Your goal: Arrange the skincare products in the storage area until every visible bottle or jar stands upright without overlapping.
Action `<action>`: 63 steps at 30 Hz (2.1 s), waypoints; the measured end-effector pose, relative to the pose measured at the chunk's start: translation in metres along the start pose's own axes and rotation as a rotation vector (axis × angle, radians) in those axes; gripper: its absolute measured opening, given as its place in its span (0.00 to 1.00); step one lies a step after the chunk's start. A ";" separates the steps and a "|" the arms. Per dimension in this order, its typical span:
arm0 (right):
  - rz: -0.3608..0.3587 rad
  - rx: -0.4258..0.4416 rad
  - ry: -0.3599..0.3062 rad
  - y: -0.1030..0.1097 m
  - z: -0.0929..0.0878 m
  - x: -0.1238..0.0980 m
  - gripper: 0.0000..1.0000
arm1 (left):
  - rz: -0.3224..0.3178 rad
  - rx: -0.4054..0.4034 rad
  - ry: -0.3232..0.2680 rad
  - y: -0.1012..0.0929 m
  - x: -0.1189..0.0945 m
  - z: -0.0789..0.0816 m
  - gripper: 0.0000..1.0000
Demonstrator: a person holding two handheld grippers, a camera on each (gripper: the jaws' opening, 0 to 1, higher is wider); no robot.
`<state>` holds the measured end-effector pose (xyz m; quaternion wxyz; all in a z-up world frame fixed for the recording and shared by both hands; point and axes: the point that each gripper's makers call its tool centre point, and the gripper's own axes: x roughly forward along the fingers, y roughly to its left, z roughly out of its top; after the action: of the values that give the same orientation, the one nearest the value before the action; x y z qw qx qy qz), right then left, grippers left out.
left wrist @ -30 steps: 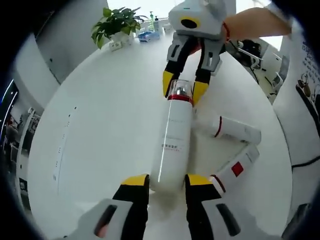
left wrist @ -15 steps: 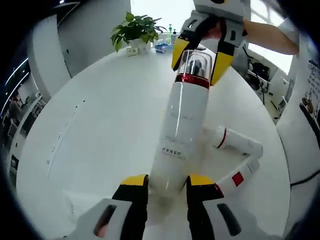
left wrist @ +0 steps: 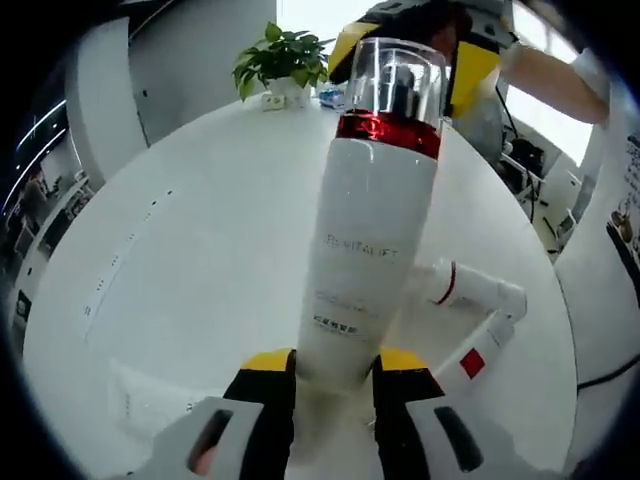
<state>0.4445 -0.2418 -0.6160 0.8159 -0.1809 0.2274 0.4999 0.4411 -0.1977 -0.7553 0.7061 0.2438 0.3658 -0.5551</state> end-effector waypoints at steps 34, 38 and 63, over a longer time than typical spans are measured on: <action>0.089 -0.332 0.103 0.033 0.044 0.050 0.27 | 0.042 -0.098 -0.193 0.000 -0.017 0.010 0.31; 0.059 -0.391 0.075 0.030 0.043 0.055 0.29 | 0.028 -0.111 -0.268 0.000 -0.031 0.023 0.32; -0.183 0.181 -0.131 0.028 -0.035 0.062 0.17 | 0.052 -0.074 -0.221 0.000 -0.026 0.015 0.30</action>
<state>0.4367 -0.2026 -0.6812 0.8841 -0.0935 0.2004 0.4117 0.4416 -0.1934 -0.7257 0.7649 0.1643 0.2998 -0.5460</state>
